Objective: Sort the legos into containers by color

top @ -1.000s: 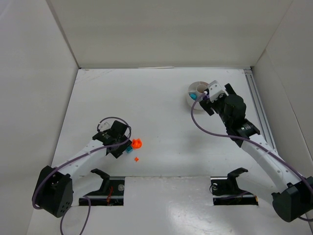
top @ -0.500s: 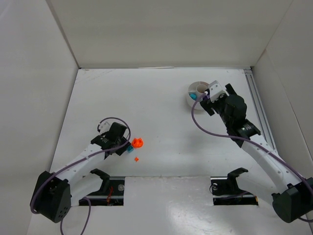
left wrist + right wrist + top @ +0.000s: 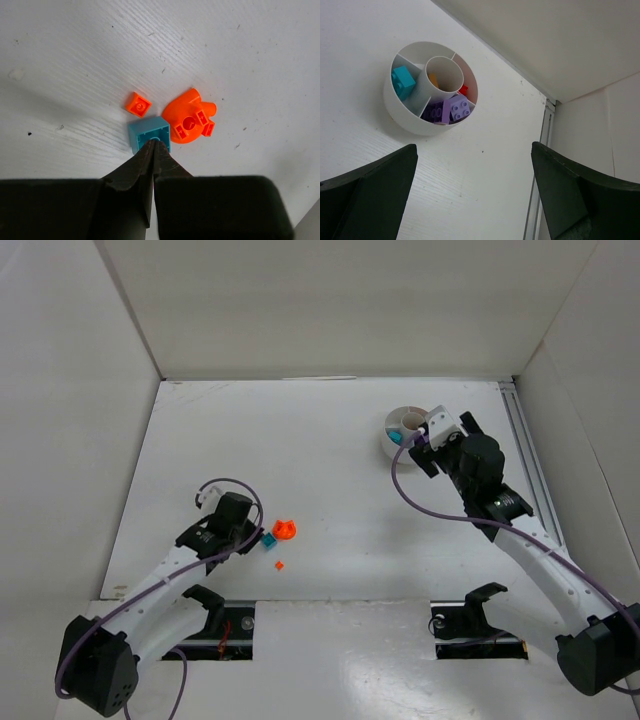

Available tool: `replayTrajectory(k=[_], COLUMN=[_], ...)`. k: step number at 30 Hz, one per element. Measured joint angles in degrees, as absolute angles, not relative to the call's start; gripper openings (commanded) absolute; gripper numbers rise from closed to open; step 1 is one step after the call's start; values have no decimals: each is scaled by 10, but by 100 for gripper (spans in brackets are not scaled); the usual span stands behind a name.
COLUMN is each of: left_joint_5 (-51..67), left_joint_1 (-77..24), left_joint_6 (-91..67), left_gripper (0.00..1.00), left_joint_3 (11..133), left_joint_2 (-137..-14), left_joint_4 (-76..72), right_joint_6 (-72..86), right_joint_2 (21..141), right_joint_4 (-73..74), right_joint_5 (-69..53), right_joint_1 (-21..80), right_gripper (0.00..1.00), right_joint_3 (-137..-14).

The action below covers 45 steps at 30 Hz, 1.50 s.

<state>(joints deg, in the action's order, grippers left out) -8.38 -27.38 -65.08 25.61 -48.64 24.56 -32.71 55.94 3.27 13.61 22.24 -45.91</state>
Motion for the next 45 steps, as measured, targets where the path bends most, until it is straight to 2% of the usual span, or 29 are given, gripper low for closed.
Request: replayTrajectory(k=[1,6,10,11,12,18,21,39,45], left_joint_5=[-84,-83,-72,-68,-61,-41,-37,-43,-45], left_joint_1=[-274,-274,-274,-274,-274,-274,-274,-288,-288], left_joint_6=[-649,-643,-627,-621,-612,-589,-585,-563,-557], left_gripper=[0,33,39,48,51,52,49,46,34], left_joint_3=[255,244,233,231,229,227,219,227,227], left_joint_2=[-486,-485,-486,-486,-487,-507,-511,-551,-562], left_joint_4=[244,249,245,241,234,211,201,175,164], right_joint_6=[-327,-327,-327,-327,-327,-327,-327,-327,-327], right_joint_2=[559,558,557,557,557,557,557,557,557], right_joint_4=[35,44,46,46,47,49,50,56,57], right_joint_5=[135,135,134,133,132,131,131,131,132], right_joint_1=[221,218,217,217,217,217,217,217,217], right_gripper=[100,100,100,100,100,100,100,100,100], right_joint_3=[-459,-459,-459,-459,-459,-459,-459,-444,-441])
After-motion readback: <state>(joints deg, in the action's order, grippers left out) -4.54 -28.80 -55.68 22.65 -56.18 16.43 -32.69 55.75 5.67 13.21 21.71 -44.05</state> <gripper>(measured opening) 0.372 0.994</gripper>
